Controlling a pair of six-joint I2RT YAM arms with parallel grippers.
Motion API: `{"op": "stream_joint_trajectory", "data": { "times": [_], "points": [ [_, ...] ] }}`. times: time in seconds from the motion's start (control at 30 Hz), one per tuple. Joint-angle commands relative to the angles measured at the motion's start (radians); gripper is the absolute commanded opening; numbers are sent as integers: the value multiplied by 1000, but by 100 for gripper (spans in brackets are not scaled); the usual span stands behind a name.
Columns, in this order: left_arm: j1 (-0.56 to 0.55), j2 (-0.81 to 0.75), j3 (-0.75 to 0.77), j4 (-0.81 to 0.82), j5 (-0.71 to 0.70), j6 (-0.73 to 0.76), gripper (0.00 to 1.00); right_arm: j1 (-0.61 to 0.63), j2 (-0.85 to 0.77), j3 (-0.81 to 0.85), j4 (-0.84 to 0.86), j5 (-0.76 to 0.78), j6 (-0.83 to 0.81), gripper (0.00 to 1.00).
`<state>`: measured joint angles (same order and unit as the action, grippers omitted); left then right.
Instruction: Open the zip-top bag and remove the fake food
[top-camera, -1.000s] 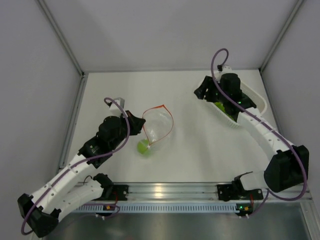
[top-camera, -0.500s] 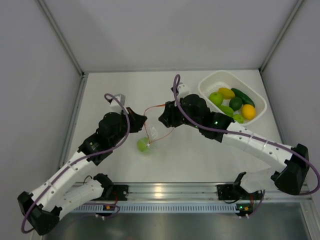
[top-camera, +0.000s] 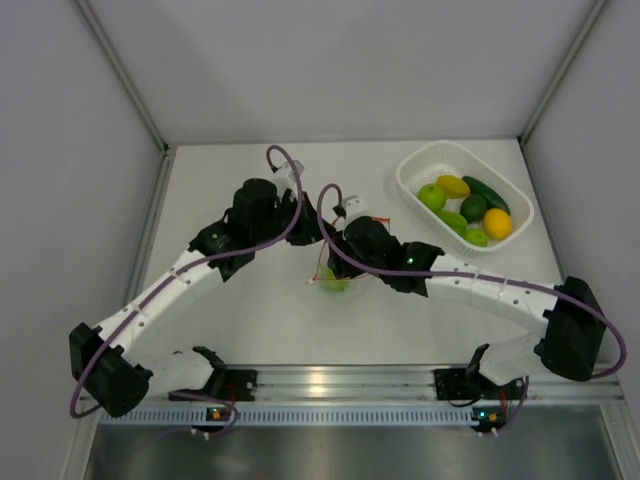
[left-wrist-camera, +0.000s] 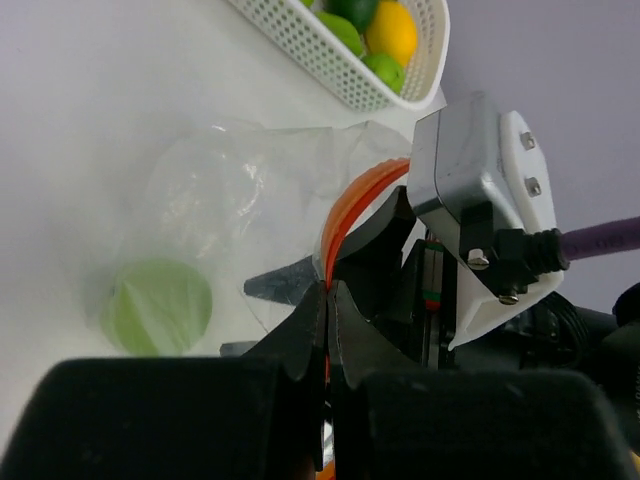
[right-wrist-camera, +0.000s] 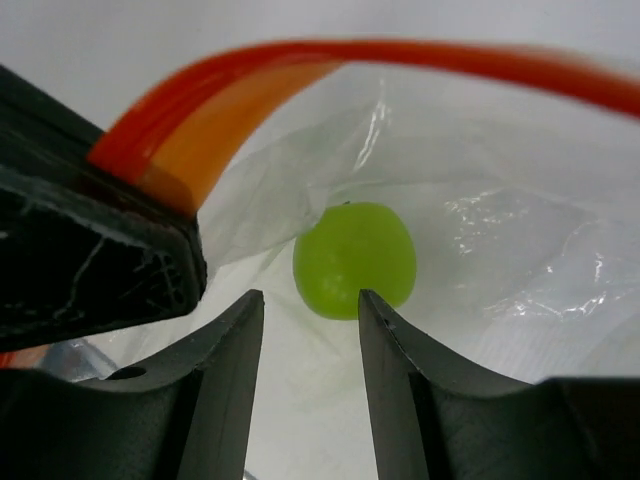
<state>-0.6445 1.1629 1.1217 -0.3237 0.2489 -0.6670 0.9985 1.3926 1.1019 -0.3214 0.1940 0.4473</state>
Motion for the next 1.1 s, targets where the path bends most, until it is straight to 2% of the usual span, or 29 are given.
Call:
{"op": "stream_joint_trajectory", "data": {
  "times": [0.0, 0.13, 0.23, 0.53, 0.8, 0.87, 1.07],
  "points": [
    [-17, 56, -16, 78, 217, -29, 0, 9, -43, -62, -28, 163, -2, 44],
    [-17, 98, -68, 89, 175, -19, 0, -46, -52, -129, -13, 160, 19, 45],
    [-17, 101, -97, 87, 127, 4, 0, -49, -20, -140, -7, 142, 18, 46],
    [-17, 72, -105, 87, 112, 20, 0, -49, 107, -149, 123, 64, 62, 51],
    [-17, 87, -128, 89, 110, 29, 0, -49, 204, -132, 139, 42, 67, 68],
    [-17, 87, -129, 87, 107, 29, 0, -47, 223, -131, 134, 47, 67, 77],
    [-17, 86, -137, 87, 99, 37, 0, -49, 263, -131, 139, 42, 74, 79]
  ]
}}
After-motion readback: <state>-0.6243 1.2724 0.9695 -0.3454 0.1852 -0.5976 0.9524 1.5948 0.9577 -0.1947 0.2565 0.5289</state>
